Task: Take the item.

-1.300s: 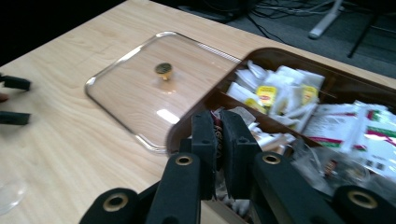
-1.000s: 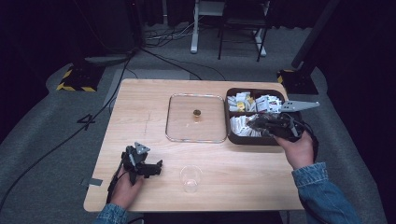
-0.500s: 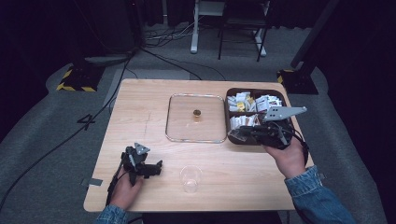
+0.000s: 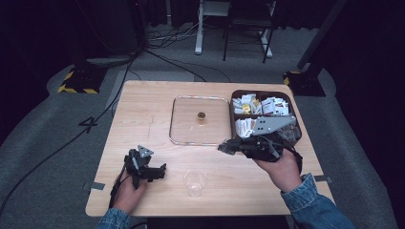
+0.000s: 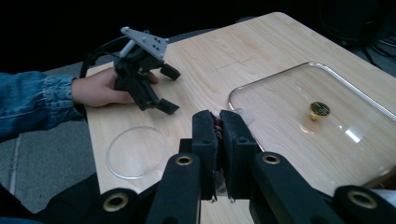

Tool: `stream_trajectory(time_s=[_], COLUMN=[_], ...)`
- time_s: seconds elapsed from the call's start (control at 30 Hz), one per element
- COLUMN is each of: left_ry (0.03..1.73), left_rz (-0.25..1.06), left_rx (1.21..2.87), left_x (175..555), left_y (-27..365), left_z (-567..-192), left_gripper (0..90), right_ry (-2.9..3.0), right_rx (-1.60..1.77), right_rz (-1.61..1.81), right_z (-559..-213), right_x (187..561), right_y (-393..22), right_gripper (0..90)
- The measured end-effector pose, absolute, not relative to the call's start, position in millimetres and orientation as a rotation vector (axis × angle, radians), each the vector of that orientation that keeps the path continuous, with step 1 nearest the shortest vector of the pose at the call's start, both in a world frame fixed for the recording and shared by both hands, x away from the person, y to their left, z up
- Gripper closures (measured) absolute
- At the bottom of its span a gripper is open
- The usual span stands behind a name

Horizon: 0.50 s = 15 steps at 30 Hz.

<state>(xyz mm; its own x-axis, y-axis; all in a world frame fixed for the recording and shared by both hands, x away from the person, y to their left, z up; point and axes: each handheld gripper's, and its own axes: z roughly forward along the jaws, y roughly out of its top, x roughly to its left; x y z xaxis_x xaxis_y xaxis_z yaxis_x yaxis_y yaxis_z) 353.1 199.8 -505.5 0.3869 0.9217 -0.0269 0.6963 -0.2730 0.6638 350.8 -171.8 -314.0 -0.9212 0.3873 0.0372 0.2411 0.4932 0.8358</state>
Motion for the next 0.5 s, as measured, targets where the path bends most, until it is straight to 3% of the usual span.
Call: stream_trajectory(time_s=[0.5], left_ry=[1.382], left_rz=[0.495], left_rx=[2.055], left_x=[353], left_y=[200], left_z=[-506], left_gripper=[0.0], right_ry=[2.659], right_rx=[0.436], right_rz=[1.448], right_z=[-318], right_x=[334], right_y=[-141], right_gripper=[85.0])
